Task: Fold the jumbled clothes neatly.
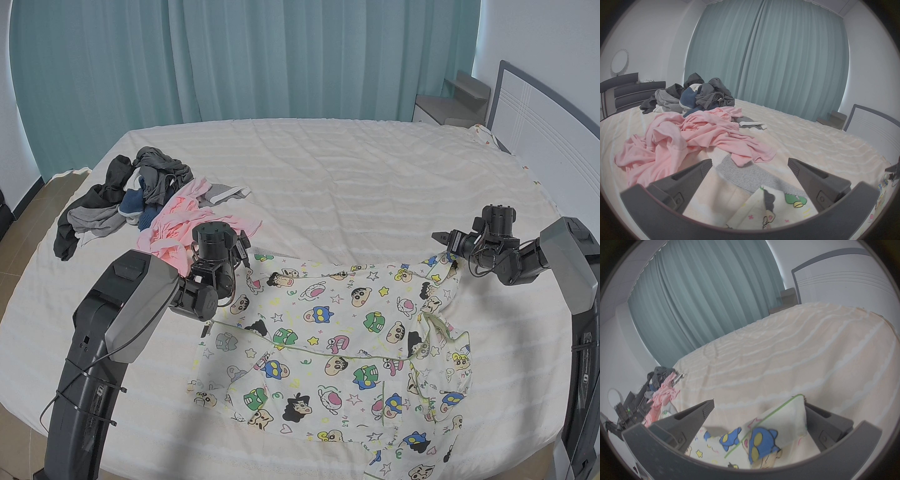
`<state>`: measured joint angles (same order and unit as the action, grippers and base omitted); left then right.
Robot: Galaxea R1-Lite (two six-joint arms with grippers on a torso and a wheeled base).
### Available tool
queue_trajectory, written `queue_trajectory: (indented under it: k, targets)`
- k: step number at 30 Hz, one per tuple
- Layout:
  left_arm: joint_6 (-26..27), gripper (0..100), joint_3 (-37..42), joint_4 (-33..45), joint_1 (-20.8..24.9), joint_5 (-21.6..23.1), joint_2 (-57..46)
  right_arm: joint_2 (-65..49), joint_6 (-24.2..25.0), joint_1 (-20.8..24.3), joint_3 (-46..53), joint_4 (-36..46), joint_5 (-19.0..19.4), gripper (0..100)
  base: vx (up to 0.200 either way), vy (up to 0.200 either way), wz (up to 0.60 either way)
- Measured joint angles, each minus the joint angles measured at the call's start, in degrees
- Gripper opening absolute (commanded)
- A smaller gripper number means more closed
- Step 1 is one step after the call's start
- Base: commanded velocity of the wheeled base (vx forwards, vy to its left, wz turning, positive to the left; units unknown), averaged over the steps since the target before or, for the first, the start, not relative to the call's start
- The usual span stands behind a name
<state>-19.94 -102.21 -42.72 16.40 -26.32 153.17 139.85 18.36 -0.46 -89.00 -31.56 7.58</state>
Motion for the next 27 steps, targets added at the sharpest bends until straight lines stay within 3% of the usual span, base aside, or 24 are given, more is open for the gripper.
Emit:
queue_trajectory:
  k: [9, 17, 23, 27]
  targets:
    - [-0.06, 100, 8.85, -1.51, 0.05, 0.13, -2.97, 0.83, 7.34, -1.46, -6.36, 3.21, -3.82, 100, 0.000, 0.000, 0.00]
    - [0.16, 100, 21.14, -3.71, 0.22, 1.61, -8.69, 0.67, 18.48, -2.76, -11.85, 17.01, -4.30, 100, 0.000, 0.000, 0.00]
    - [0.11, 100, 31.59, -4.02, 0.33, 6.45, -13.65, -2.17, 18.94, -2.76, -8.05, 17.86, -3.27, 100, 0.000, 0.000, 0.00]
    - [0.02, 100, 38.79, -4.06, 0.39, 11.19, -17.53, -6.03, 15.32, -2.76, 0.89, 15.88, -0.22, 100, 0.000, 0.000, 0.00]
